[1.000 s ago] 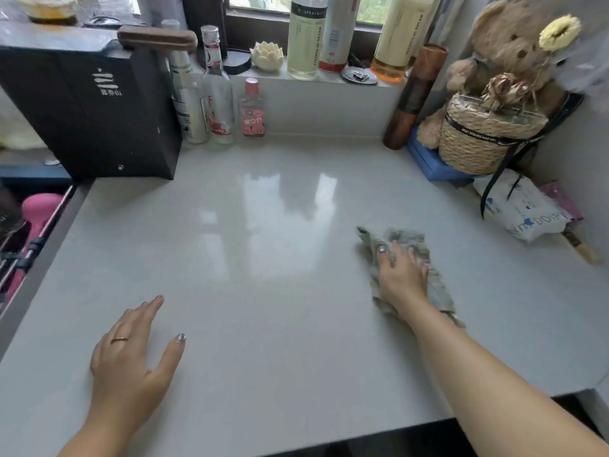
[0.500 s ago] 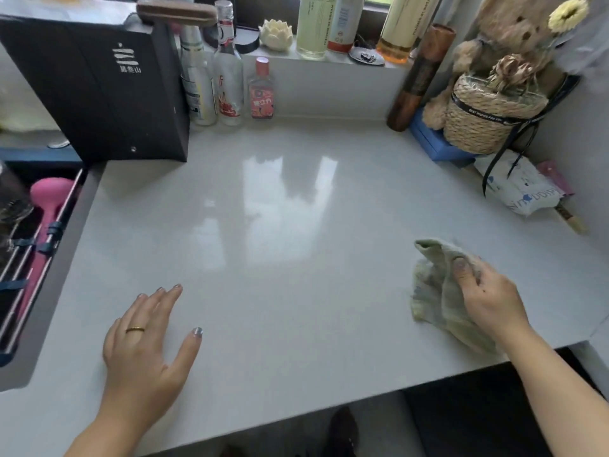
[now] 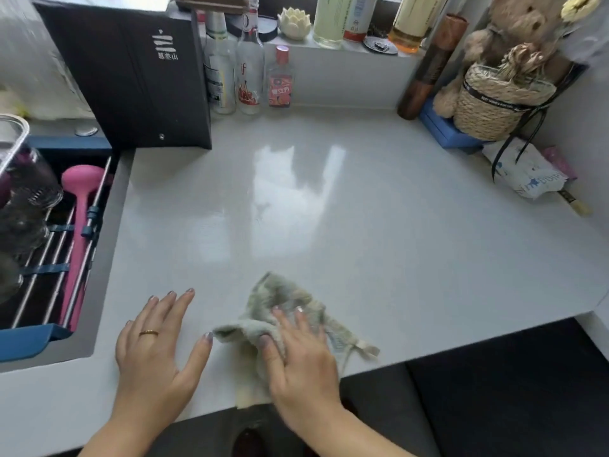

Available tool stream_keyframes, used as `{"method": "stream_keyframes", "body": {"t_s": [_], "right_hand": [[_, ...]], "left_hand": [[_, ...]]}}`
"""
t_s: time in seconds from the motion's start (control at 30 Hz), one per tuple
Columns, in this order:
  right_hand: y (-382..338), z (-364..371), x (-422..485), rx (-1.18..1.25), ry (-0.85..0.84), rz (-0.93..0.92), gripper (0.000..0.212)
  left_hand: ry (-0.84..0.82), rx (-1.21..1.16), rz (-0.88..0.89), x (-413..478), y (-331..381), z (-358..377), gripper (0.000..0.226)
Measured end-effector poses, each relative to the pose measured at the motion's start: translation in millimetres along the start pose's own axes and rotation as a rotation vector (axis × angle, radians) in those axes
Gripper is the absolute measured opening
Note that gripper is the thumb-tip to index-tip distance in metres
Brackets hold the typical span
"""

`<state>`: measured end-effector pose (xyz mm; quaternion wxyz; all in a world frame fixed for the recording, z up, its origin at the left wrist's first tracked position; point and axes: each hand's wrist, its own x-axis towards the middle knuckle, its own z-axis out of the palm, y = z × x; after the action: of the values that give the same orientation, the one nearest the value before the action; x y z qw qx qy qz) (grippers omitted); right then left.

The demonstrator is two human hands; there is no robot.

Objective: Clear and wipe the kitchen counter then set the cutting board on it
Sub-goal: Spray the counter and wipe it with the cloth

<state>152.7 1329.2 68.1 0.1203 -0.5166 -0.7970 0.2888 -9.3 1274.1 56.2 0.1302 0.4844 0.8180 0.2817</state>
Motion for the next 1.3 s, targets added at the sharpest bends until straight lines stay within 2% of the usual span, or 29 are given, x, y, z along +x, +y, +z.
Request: {"method": "stream_keyframes", "body": {"t_s": [0.03, 0.1, 0.17, 0.23, 0.37, 0.43, 0.53, 0.67, 0.7, 0.77, 0.83, 0.87, 0.9, 1.0, 1.03, 1.1, 1.17, 1.27, 1.3], "right_hand": [[-3.4, -7.4, 4.3, 0.127, 0.004, 0.024, 0.045], [1.9, -39.3, 20.0, 0.341, 0.205, 0.116, 0.039], [29.4, -81.7, 46.3, 0.296, 0.429, 0.174, 0.045], [69.0, -118.1, 80.5, 0.105, 0.505, 0.223, 0.048], [125.3, -125.8, 140.1, -0.302, 0.056, 0.427, 0.05], [125.2, -109.6, 152.1, -0.383, 0.033, 0.463, 0.055], [98.3, -80.7, 144.6, -0.439, 0.033, 0.361, 0.062], [63.7, -49.4, 122.0, -0.235, -0.144, 0.051, 0.046], [62.5, -55.0, 122.4, -0.104, -0.122, 0.032, 0.044], [73.0, -79.4, 129.3, 0.161, 0.119, 0.108, 0.043], [95.5, -107.0, 139.3, 0.166, 0.372, 0.255, 0.044], [103.0, -115.0, 141.3, 0.109, 0.409, 0.308, 0.048], [105.6, -116.7, 142.6, 0.059, 0.377, 0.33, 0.056], [92.9, -89.8, 137.0, -0.112, 0.055, 0.254, 0.089], [88.0, -75.2, 133.0, -0.149, -0.004, 0.174, 0.092], [79.1, -54.4, 124.4, -0.168, -0.012, 0.005, 0.081], [76.3, -48.3, 123.0, -0.188, -0.039, -0.079, 0.077], [77.1, -48.4, 125.7, -0.338, -0.122, -0.222, 0.095], [71.0, -49.4, 126.5, -0.348, -0.117, -0.249, 0.094]], "left_hand": [[0.004, -0.005, -0.004, 0.5, -0.1, -2.1, 0.072], [0.008, -0.007, -0.01, 1.3, -1.9, -6.6, 0.071], [0.011, 0.002, -0.018, 2.5, -4.4, -10.0, 0.071], [0.013, 0.014, -0.042, 4.0, -7.0, -12.4, 0.072], [0.037, 0.067, -0.118, 6.2, -10.4, -13.8, 0.075], [0.053, 0.07, -0.155, 7.0, -11.5, -13.8, 0.075], [0.059, 0.073, -0.195, 9.4, -12.2, -11.2, 0.077], [0.096, 0.047, -0.233, 17.1, -3.2, -2.9, 0.076], [0.105, 0.04, -0.233, 19.3, -1.1, -1.3, 0.075], [0.116, 0.037, -0.235, 22.5, 0.5, 0.4, 0.074], [0.126, 0.05, -0.246, 24.2, 1.2, 1.3, 0.073], [0.132, 0.06, -0.252, 24.2, 1.7, 2.0, 0.073], [0.139, 0.071, -0.26, 24.0, 2.1, 2.6, 0.073], [0.148, 0.094, -0.306, 23.4, 4.0, 3.4, 0.075], [0.148, 0.099, -0.321, 23.3, 4.8, 3.7, 0.076], [0.146, 0.115, -0.342, 21.8, 6.1, 4.6, 0.077], [0.148, 0.127, -0.36, 20.5, 6.8, 4.5, 0.078], [0.151, 0.142, -0.383, 19.6, 6.2, 3.2, 0.079], [0.152, 0.144, -0.392, 20.0, 5.8, 2.5, 0.079]]}}
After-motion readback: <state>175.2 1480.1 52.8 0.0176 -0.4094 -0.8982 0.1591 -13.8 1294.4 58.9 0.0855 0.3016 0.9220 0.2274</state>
